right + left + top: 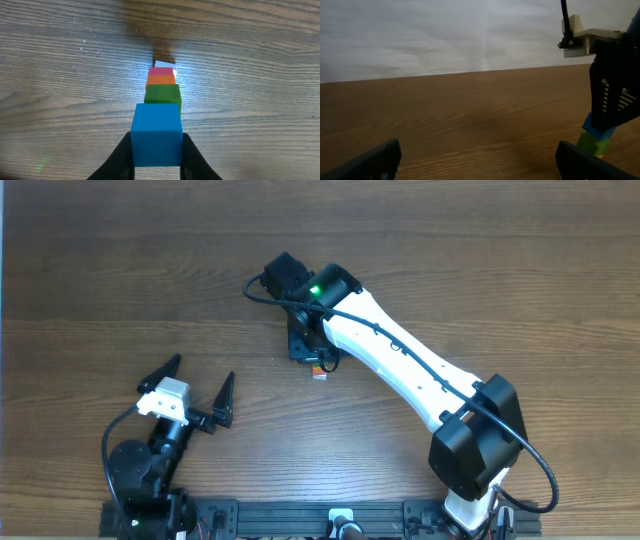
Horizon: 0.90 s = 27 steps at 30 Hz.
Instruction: Stack Cubes
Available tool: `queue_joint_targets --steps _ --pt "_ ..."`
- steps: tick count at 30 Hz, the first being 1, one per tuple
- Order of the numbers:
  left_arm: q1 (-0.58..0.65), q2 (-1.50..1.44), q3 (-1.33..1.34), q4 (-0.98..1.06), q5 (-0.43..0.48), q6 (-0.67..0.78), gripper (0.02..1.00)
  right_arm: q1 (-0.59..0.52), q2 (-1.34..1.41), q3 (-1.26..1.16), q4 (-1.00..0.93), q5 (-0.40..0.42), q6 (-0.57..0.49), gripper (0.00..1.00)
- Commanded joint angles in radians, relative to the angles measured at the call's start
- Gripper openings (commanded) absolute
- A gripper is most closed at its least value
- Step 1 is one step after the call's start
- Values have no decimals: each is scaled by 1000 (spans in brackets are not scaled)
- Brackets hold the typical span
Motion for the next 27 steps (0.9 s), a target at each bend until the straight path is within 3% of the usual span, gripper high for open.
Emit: queue_joint_targets --steps 1,27 --pt "-6 -5 -4 -2 10 12 1000 5 -14 -10 3 0 6 29" --pt "-6 -5 -4 -2 10 12 998 0 -14 -47 36 2 6 38"
